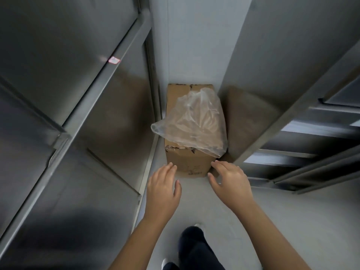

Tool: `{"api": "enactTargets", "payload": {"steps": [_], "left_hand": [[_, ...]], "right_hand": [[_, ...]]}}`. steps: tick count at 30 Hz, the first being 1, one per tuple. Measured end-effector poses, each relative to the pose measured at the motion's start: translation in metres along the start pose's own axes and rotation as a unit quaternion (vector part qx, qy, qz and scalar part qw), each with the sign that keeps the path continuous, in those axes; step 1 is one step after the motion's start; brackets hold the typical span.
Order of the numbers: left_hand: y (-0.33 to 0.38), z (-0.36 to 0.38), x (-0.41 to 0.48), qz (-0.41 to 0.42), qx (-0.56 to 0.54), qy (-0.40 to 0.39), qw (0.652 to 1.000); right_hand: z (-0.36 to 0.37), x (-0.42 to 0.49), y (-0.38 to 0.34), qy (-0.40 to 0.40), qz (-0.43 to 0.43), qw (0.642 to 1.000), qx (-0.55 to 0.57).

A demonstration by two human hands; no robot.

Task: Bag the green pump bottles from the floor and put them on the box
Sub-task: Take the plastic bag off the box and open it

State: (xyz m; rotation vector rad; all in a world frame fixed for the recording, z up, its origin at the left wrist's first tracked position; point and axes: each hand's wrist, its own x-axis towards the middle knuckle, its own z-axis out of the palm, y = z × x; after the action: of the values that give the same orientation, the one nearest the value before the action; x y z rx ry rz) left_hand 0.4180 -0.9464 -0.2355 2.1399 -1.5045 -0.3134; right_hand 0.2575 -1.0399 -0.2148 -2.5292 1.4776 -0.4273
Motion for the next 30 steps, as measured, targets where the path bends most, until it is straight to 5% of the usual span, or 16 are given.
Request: {"api": "enactTargets", "payload": {"steps": [14, 20, 30], "left_hand": [[-0.122, 0.085, 0.188, -0.073, 0.035, -0.034, 0.996], [-0.187, 0.131, 0.226, -0.148, -0.041, -0.037, 0.988], [-0.222, 0.171, 0.26, -0.081, -0.027, -0.015, 0.996]], "right_hand": [[0.131, 0.167, 0.026, -0.044, 0.018, 0.998, 0.042], [0.204, 0.202, 0.02, -0.057, 0.02, 0.996, 0.067], [0.251, 0.222, 0.024, -0.09, 0.039, 0.992, 0.085]]}}
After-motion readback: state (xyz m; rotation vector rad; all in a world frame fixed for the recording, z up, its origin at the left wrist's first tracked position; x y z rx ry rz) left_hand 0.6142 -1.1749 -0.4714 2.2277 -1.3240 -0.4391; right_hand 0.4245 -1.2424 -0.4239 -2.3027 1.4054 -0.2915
